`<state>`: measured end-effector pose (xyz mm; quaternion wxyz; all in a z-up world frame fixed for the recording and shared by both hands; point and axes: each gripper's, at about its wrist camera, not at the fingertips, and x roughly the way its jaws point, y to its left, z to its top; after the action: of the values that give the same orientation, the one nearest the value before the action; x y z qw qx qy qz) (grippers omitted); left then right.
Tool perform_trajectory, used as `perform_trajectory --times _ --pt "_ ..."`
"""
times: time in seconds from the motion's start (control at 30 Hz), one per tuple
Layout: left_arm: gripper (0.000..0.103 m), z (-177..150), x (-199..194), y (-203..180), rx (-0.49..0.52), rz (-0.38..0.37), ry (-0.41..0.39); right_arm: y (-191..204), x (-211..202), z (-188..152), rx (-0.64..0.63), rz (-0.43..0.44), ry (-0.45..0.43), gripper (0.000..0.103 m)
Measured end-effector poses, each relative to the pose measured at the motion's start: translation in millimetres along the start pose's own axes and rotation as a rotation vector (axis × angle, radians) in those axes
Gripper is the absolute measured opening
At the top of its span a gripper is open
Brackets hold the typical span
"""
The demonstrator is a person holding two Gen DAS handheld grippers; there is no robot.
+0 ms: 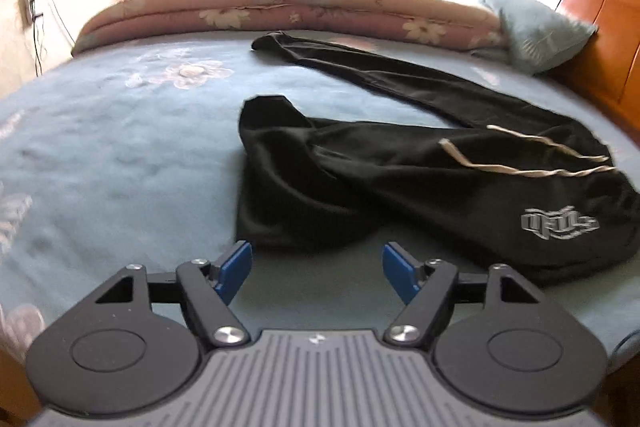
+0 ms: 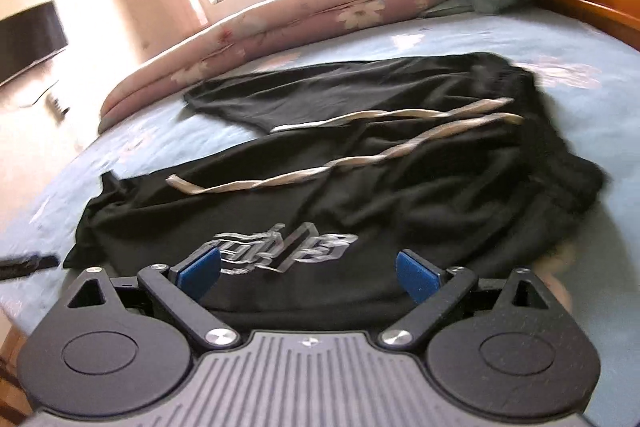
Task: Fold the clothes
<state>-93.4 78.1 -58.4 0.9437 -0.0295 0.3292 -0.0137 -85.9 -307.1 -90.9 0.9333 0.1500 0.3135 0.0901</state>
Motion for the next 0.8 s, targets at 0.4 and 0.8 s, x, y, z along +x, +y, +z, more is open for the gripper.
perform_trajectory --times 0.4,0.8 --pt "0.073 -8.2 0.0 -2.9 -0.053 0.008 0.014 -112.7 -5.0 2.5 0.449 -0.127 -0.074 0.095" --pt "0.074 -4.6 14.7 -4.2 -0.045 0.023 0.023 -116.8 3.2 2.7 0.298 -0.291 -0.068 0.017"
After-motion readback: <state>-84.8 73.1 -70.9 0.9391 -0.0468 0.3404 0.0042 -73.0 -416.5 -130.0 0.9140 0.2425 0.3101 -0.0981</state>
